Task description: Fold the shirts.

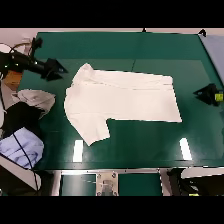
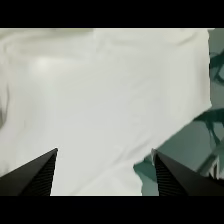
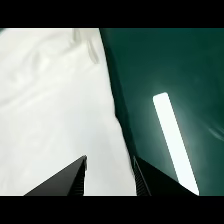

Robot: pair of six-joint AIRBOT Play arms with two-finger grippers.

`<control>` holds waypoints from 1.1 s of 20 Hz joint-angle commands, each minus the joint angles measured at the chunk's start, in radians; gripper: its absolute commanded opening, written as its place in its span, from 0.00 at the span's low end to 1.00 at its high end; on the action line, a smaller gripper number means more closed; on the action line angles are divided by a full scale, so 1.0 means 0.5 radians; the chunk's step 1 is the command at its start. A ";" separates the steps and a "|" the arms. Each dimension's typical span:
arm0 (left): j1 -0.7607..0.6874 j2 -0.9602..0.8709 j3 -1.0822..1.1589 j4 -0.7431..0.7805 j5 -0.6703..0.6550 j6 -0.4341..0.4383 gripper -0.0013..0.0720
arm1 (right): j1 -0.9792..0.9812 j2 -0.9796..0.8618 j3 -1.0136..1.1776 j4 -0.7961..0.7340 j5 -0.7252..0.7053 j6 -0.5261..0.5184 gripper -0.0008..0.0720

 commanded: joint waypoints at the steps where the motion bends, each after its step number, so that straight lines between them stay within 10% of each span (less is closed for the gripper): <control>1: 0.086 0.001 -0.207 0.185 -0.417 -0.189 0.94 | -0.132 -0.004 -0.237 -0.172 0.201 -0.124 0.51; 20: -0.117 0.288 -1.419 0.378 0.533 -0.070 0.94 | 0.216 -0.285 -0.391 -0.172 0.064 -0.311 0.40; 22: -0.157 0.288 -1.418 0.252 0.661 0.009 0.71 | 0.216 -0.285 -0.391 -0.173 0.082 -0.311 0.37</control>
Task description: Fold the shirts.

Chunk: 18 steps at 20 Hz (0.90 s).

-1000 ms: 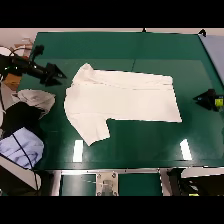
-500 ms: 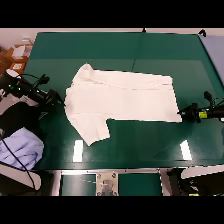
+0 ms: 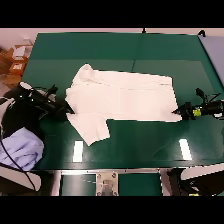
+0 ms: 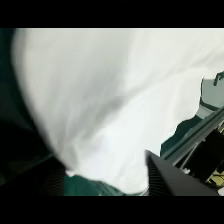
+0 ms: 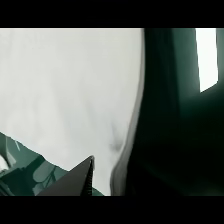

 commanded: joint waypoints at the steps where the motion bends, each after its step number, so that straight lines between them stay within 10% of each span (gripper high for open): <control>1: -0.066 -0.005 -0.039 -0.133 0.324 0.121 0.49 | 0.007 -0.003 0.010 -0.008 -0.016 -0.004 0.36; 4: -0.066 -0.004 -0.038 -0.150 0.258 0.186 0.06 | 0.008 -0.001 0.010 -0.014 0.085 -0.004 0.15; 5: -0.066 -0.003 -0.021 -0.149 0.201 0.197 0.05 | 0.008 0.007 0.010 -0.013 0.128 0.000 0.03; 18: -0.067 1.284 1.921 -0.168 0.088 0.026 0.05 | -0.010 1.192 1.463 1.031 0.114 0.270 0.03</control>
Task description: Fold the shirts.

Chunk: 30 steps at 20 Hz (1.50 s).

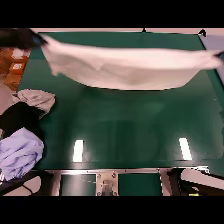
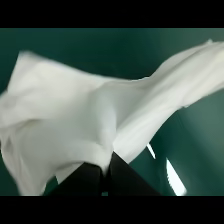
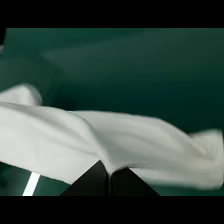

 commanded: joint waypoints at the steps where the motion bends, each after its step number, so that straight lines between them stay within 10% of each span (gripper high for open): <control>1: 0.000 0.365 0.610 -0.019 0.142 -0.043 0.05 | -0.031 0.437 0.376 0.254 -0.226 0.063 0.03; 7: 0.001 0.799 0.658 -0.039 0.291 -0.043 0.05 | -0.251 1.055 0.401 0.080 -0.622 0.097 0.03; 15: 0.000 0.728 -0.064 0.044 0.261 -0.086 0.05 | -0.128 0.969 -0.126 -0.124 -0.649 0.214 0.03; 22: -0.041 -0.101 -0.946 -0.301 0.700 0.298 0.05 | 0.404 0.248 -1.082 -0.130 -1.196 0.013 0.03; 30: -0.084 -1.109 -0.779 -0.468 1.145 0.343 0.05 | 0.406 -1.071 -0.492 0.029 -1.157 0.225 0.03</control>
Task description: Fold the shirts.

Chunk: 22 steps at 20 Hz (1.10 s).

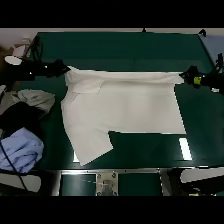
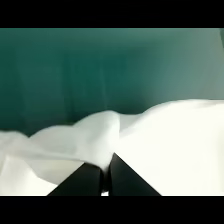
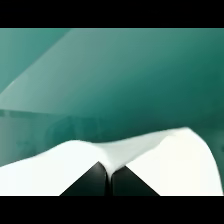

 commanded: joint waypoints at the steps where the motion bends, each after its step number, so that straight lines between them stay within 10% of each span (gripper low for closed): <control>1: -0.002 -0.323 0.145 -0.060 0.158 0.005 0.05 | 0.006 -0.480 0.352 0.043 0.127 0.176 0.03; 5: 0.006 -0.376 0.377 -0.043 0.092 -0.047 0.05 | 0.000 -0.584 0.636 0.042 0.282 0.249 0.03; 13: 0.138 -0.379 0.493 0.622 -0.948 -0.361 0.05 | -0.142 -0.574 0.662 -0.501 0.984 0.311 0.03; 22: 0.111 -0.379 0.215 0.646 -0.999 -0.362 0.05 | -0.076 -0.571 0.616 -0.850 1.070 0.446 0.03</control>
